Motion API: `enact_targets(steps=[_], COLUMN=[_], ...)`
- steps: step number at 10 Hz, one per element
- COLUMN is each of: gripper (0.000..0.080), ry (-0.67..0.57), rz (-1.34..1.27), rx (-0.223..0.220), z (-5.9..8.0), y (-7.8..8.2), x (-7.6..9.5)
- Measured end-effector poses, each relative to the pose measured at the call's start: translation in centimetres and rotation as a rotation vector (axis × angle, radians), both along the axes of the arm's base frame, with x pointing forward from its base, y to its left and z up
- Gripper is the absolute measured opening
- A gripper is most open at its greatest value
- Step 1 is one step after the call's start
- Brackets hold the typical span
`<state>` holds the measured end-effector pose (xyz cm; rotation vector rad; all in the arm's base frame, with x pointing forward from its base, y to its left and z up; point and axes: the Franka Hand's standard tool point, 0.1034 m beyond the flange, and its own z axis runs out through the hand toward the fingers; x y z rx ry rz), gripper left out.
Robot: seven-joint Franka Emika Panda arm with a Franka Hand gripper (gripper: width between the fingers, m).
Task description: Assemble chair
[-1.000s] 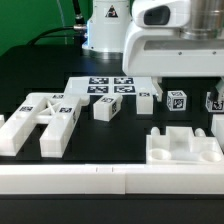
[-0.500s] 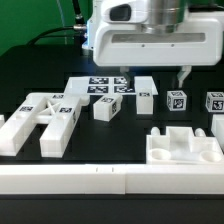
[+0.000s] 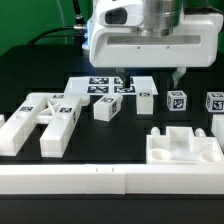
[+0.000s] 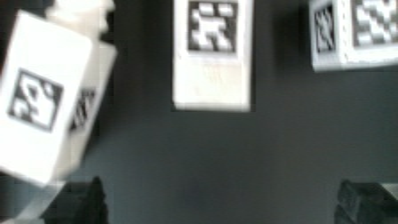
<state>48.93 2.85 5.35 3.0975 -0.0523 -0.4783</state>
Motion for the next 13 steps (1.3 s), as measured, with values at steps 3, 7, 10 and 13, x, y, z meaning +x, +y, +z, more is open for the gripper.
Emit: enact_targets(steps=[3, 7, 10, 13], gripper=[0.0649, 0.0649, 0.0649, 0.0649], ry=[0.205, 0.442, 0.564, 0.564], rz=[0.026, 0.028, 0.022, 0.022], rx=[0.006, 0.002, 0.003, 0.000], z=[-0.7, -0.9, -1.6, -2.2], y=[0.3, 0.1, -0.7, -0.4], x=[-0.5, -1.1, 0.1, 0.1])
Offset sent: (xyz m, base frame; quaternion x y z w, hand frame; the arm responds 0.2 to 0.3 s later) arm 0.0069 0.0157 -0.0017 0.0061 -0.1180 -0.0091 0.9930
